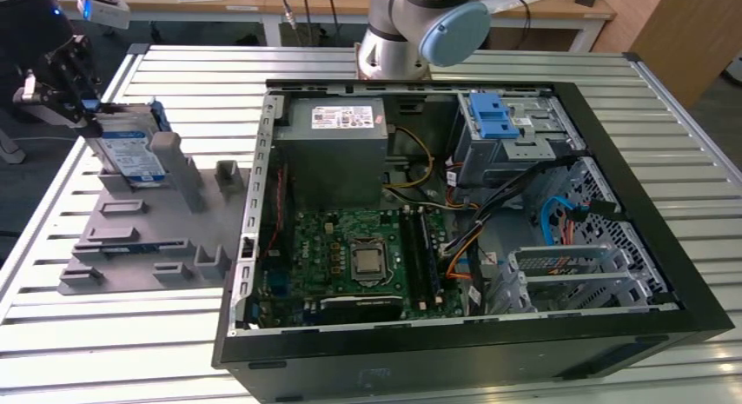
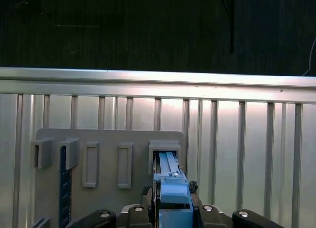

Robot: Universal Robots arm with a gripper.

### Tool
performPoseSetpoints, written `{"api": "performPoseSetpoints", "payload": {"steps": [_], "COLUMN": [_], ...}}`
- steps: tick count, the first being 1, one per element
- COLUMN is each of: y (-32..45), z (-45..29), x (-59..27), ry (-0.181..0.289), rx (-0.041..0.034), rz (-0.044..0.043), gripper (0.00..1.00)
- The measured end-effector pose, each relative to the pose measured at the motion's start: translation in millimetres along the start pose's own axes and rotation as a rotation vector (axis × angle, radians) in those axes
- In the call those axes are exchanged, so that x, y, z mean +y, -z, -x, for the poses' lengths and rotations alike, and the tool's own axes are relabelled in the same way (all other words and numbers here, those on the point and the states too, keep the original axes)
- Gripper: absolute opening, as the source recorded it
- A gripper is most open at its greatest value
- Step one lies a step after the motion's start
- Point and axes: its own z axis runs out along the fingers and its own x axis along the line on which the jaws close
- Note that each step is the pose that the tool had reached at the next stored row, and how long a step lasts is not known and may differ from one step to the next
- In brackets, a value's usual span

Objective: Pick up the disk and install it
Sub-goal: 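Pick up the disk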

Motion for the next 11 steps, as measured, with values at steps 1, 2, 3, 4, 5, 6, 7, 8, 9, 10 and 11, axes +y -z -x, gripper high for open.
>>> {"api": "performPoseSetpoints", "payload": {"steps": [1,2,3,4,5,6,7,8,9,10,11], "y": [0.0,-0.1,-0.2,-0.1,-0.1,0.0,0.0,0.1,0.5,1.0,1.8], "z": [0.0,0.0,0.0,0.0,0.0,0.0,-0.1,0.0,0.0,0.0,0.0], "x": [0.0,0.0,-0.1,-1.7,-1.8,-1.9,-1.9,-2.0,-2.0,-2.0,-2.0], "ry": [0.0,0.0,0.0,0.0,0.0,0.0,0.0,0.0,0.0,0.0,0.0], "rx": [0.0001,0.0,0.0,0.0001,0.0,0.0002,0.0002,0.0001,0.0001,0.0001,0.0], "rz": [-0.0001,-0.0003,-0.0003,-0.0001,-0.0002,0.0,0.0001,0.0001,0.0001,0.0001,-0.0001], "gripper": [0.36,0.36,0.36,0.44,0.43,0.43,0.36,0.36,0.36,0.36,0.36]}}
